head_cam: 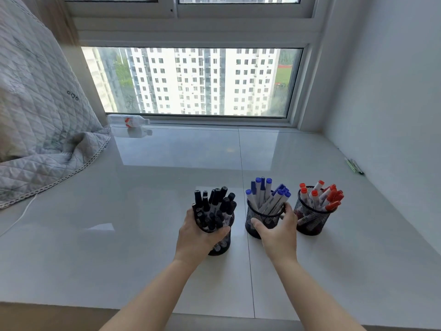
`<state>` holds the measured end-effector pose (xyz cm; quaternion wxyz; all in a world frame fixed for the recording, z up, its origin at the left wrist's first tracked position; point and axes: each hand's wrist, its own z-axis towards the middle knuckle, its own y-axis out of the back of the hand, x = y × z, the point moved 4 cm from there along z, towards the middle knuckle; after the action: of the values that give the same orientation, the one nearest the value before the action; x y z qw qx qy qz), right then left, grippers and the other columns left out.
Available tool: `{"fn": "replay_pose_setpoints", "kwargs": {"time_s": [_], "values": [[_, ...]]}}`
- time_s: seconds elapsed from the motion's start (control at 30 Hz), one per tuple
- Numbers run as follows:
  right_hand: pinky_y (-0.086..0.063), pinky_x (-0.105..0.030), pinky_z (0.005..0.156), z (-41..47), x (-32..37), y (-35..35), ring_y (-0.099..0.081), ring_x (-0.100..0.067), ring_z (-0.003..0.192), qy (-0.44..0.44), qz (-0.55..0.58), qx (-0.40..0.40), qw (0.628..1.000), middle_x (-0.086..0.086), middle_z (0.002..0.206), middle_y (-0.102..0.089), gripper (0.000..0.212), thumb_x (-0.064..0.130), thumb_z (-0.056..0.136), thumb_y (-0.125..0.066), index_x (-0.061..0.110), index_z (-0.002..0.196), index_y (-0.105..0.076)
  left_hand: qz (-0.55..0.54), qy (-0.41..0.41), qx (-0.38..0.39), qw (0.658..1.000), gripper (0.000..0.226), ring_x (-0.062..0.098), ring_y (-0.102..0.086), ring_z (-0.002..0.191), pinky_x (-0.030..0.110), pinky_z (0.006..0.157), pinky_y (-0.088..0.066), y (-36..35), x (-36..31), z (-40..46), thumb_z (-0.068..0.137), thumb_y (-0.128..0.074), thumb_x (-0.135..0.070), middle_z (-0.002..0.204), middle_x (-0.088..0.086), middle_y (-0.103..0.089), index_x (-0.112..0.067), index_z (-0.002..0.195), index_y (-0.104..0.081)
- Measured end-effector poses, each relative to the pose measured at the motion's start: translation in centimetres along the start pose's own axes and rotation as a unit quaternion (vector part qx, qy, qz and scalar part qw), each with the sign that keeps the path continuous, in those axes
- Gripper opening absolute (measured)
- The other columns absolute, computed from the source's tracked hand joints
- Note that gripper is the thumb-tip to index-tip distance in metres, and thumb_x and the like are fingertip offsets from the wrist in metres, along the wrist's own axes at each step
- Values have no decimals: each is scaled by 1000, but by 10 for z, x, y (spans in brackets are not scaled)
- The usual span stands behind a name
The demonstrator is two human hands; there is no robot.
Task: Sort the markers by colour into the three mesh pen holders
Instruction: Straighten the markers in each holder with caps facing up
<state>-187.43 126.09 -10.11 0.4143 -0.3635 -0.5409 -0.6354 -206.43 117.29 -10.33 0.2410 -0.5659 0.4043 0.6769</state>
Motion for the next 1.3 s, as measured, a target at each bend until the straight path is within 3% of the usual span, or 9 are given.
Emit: {"fn": "replay_pose_setpoints", "kwargs": {"time_s": [0.2,0.4,0.67,0.87,1.1,1.3], "values": [[-40,-27,93,21,-8,-14,-53,-15,111,-20,85,0,996,3,120,-56,80,22,60,-84,20,126,-39,-1,6,1,1000,63,-10,-59,83,8,66,-43,9,3,-1,42,-76,-50,94,-16,-66,-42,98,-48],[-41,-26,85,27,-13,-25,-56,-16,105,-34,61,-21,997,5,112,-58,75,31,58,-82,19,120,-42,5,1,-4,1000,61,-12,-59,83,8,65,-44,11,6,1,43,-76,-52,94,-17,-65,-47,96,-45],[-42,-28,85,10,-16,-24,-54,-18,105,-9,28,11,1000,2,113,-57,72,33,58,-82,21,117,-43,11,-3,-19,1000,64,-11,-58,87,11,69,-42,15,12,5,54,-82,-40,99,-17,-64,-37,107,-46],[-47,-36,89,-15,-16,-26,-54,-16,106,-7,39,45,998,5,112,-57,72,36,56,-80,25,117,-44,29,10,-78,996,60,-15,-52,86,9,66,-37,39,16,14,57,-81,-39,94,-24,-59,-40,104,-43],[-49,-37,87,-32,-10,-32,-55,-15,103,-27,45,68,996,7,109,-56,72,35,55,-81,24,115,-43,46,46,-108,992,60,8,-53,89,24,76,-38,70,26,30,62,-80,-42,94,-20,-56,-40,104,-38],[-49,-31,83,-50,-7,-38,-55,-11,100,-34,49,87,994,9,107,-55,73,44,49,-77,28,112,-43,53,53,-108,991,59,11,-53,91,26,77,-37,80,28,39,62,-79,-44,92,-22,-54,-39,103,-37]]}}
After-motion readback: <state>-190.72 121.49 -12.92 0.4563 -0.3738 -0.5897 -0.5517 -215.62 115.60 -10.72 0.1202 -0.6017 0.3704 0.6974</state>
